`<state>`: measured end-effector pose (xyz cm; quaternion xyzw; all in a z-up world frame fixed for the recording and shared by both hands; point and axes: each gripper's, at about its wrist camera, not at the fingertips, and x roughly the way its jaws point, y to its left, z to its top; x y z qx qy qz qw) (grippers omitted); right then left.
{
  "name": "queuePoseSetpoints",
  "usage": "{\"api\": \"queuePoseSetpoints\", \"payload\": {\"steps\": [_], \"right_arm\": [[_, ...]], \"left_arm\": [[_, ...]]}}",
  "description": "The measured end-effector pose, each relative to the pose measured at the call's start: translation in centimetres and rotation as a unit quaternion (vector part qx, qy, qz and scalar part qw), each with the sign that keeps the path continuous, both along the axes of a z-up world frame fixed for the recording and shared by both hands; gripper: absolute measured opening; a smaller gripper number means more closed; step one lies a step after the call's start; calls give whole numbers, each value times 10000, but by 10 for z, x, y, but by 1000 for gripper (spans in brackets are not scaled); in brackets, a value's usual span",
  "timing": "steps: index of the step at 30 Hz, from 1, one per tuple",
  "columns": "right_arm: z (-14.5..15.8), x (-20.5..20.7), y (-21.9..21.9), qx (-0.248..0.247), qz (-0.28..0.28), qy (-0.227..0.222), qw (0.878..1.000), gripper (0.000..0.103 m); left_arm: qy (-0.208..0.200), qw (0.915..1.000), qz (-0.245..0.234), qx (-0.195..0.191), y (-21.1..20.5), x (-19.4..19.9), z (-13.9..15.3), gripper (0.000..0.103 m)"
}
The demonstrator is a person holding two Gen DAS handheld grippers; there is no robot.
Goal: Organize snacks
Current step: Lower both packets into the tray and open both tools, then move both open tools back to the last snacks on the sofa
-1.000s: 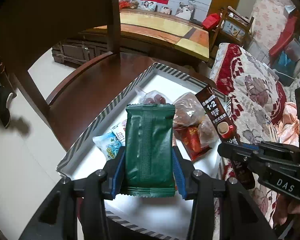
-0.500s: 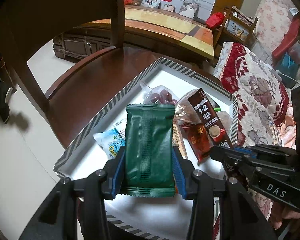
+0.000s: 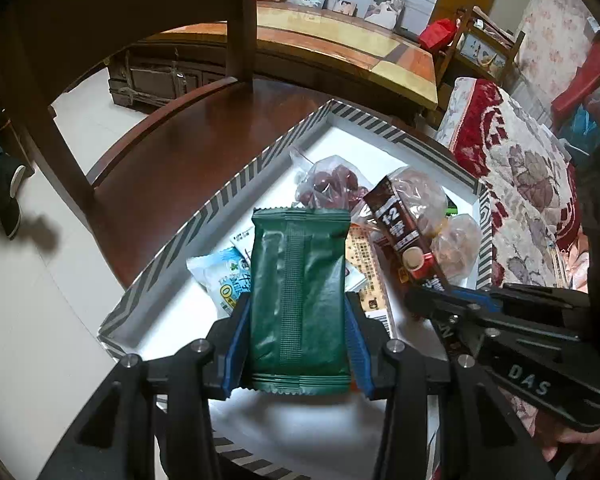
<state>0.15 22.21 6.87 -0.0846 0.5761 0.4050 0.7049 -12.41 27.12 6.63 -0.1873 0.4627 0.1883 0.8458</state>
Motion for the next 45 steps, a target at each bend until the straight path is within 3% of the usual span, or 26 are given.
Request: {"api": "queuePoseSetpoints", "payload": {"steps": [8,12,17,22,32,45], "right_arm": [[-8,-6,8,-158,147,-62,9997,10],[-6,-10,9,-150,178,-70,9997,24],[4,-11,0,-11,102,-87,9999,24],[22,-13,-12,268,-11,-181,9995,24],[51,-14,-65,527,-418,-400,9969,24],[50,-1,-157,480,-1230,-427,9903,24]], "left_arm": [[95,9999,135,-11,2,0,-4,52],[103,9998,165,49,1,-1,-3,56],[34,9996,276,112,0,-5,6,73],[-78,9992,298,251,-5,-8,19,78],[-333,9989,-2,338,-38,6,42,80],[-446,9956,-774,295,-113,48,49,80]]}}
